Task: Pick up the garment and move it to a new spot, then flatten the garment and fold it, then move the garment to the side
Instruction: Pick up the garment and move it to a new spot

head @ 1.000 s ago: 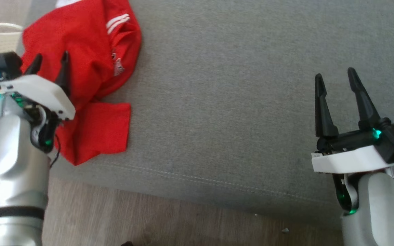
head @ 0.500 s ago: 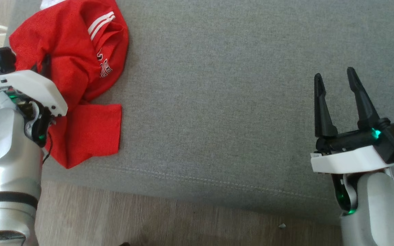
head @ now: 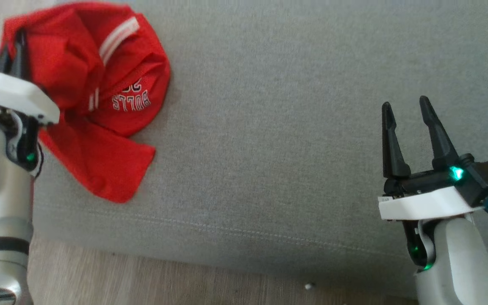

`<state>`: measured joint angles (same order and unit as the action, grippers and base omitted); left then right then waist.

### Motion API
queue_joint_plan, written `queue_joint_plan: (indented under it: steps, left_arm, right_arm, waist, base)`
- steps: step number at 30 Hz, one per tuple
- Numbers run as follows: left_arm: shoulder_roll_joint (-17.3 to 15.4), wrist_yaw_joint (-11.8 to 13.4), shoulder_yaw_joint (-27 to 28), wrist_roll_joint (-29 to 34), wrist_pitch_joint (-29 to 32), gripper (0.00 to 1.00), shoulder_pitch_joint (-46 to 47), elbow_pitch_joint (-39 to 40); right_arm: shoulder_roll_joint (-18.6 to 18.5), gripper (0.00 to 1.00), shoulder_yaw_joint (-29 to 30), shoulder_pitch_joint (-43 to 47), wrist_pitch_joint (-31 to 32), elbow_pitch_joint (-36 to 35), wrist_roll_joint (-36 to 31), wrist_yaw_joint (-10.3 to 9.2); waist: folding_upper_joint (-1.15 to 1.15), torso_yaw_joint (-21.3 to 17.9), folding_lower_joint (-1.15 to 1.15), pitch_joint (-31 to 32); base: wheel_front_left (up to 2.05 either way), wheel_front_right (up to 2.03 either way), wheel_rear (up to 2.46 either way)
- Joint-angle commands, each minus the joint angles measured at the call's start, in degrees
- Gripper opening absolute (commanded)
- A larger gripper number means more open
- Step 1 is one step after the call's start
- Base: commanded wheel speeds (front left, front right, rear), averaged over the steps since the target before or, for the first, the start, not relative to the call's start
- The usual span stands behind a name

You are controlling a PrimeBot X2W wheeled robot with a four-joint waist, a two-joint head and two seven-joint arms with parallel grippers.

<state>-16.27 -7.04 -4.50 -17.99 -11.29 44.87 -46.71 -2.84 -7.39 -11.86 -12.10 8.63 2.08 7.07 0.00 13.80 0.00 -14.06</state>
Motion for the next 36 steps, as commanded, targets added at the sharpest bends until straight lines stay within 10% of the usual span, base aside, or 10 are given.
queue_joint_plan:
  steps: [1,21,36]
  left_arm:
    - [-3.59,0.23,2.11,-0.48,-0.96,0.00,1.26,3.32]
    - [2.31,2.39,0.54,-7.18,6.92,0.00,-5.36,42.25]
    - [9.59,3.81,-9.24,-5.71,11.46,0.00,-0.44,41.98]
  right_arm:
    - [-0.04,1.00,-1.70,-0.70,-0.72,-1.56,0.57,0.42]
    - [-0.04,1.00,-1.90,-3.81,-2.80,-0.77,4.03,0.42]
    - [-0.04,1.00,-2.77,-8.34,-2.89,-11.38,9.15,0.42]
  waist:
    - [0.00,-0.39,0.00,1.30]
    - [0.00,-11.53,0.00,2.60]
    - [0.00,-29.37,0.00,-5.55]
  base:
    - [0.00,0.00,0.00]
    - [0.00,0.00,0.00]
    - [0.00,0.00,0.00]
